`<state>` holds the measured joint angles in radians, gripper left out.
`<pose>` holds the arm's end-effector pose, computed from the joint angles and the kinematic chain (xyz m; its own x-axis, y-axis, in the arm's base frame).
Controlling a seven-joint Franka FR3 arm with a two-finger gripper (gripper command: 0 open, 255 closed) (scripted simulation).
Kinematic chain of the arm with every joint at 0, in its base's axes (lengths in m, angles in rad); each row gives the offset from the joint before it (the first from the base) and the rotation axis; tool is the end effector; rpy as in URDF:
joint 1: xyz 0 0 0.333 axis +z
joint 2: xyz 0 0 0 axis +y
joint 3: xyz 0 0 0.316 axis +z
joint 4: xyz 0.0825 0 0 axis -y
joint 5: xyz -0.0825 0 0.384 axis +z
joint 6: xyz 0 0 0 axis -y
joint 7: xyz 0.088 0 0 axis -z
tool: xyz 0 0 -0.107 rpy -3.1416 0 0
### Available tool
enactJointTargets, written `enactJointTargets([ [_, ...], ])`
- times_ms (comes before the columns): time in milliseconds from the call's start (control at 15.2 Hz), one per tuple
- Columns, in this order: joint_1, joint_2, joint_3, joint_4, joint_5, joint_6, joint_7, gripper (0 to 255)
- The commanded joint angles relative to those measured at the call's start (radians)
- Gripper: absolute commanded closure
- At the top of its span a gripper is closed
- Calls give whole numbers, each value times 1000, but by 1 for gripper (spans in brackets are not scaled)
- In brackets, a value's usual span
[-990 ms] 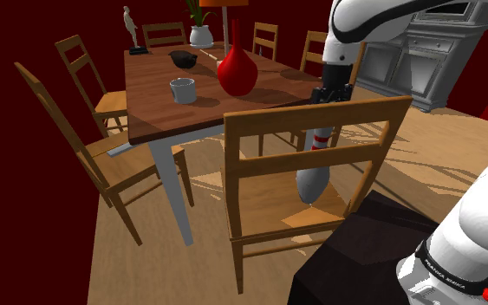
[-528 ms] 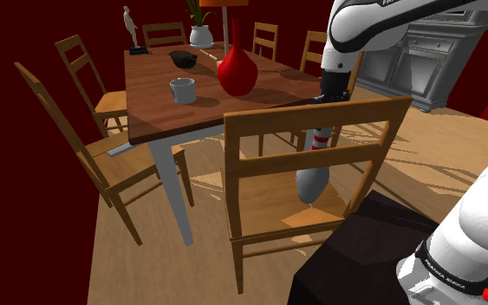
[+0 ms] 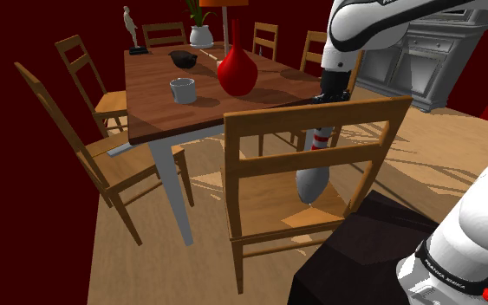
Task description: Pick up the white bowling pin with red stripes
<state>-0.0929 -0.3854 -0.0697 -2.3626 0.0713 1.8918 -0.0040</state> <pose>0.4168 -0.0644 0.4666 0.9812 -0.1722 -0.0871 -0.1801 -0.9794 -0.0918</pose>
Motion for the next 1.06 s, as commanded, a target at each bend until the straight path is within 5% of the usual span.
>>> enactJointTargets([
  [0,0,-6,0,16,-1,-21,2,255],
  [990,0,-24,2,177,-4,-200,17,255],
])
